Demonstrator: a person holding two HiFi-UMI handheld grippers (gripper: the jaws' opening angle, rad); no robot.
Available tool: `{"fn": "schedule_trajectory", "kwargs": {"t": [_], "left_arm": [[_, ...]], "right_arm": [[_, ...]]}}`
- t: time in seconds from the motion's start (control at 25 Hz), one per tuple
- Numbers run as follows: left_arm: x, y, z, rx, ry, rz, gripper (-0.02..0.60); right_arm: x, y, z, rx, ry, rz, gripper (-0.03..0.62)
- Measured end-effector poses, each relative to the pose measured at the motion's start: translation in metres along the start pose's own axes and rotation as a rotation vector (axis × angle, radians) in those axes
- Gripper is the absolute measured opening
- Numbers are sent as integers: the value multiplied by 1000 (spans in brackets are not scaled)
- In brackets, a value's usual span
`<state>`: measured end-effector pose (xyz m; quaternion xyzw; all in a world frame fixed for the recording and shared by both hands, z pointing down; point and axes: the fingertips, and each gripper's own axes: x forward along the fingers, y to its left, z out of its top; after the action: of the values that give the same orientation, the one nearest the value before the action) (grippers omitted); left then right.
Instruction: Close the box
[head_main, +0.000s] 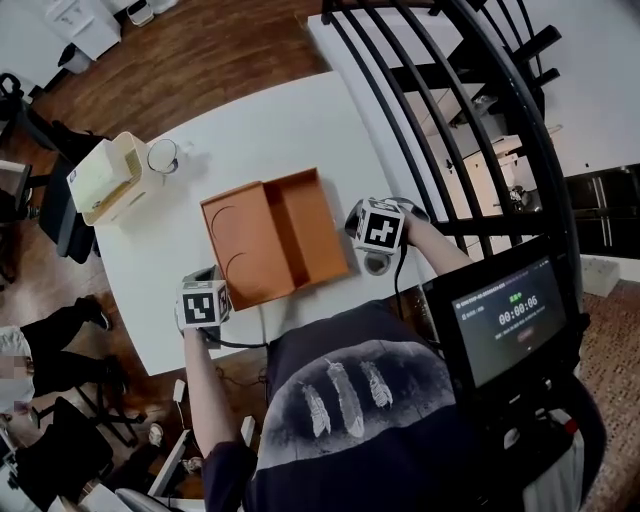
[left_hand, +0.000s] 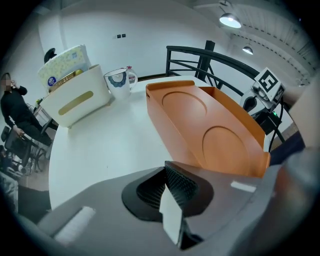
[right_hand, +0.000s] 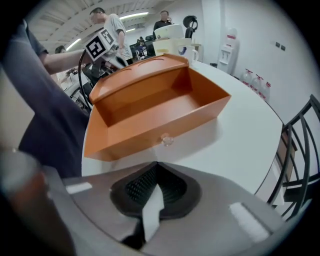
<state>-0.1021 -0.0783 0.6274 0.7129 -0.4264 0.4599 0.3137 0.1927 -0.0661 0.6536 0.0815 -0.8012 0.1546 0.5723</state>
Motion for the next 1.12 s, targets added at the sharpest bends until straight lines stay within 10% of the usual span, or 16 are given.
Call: {"fn": "schedule_trajectory", "kwargs": {"t": [1.12], "left_arm": [[7, -1, 3, 96, 22, 0, 15]], "right_arm": [[-10, 12, 47, -136, -16, -22, 3]]}}
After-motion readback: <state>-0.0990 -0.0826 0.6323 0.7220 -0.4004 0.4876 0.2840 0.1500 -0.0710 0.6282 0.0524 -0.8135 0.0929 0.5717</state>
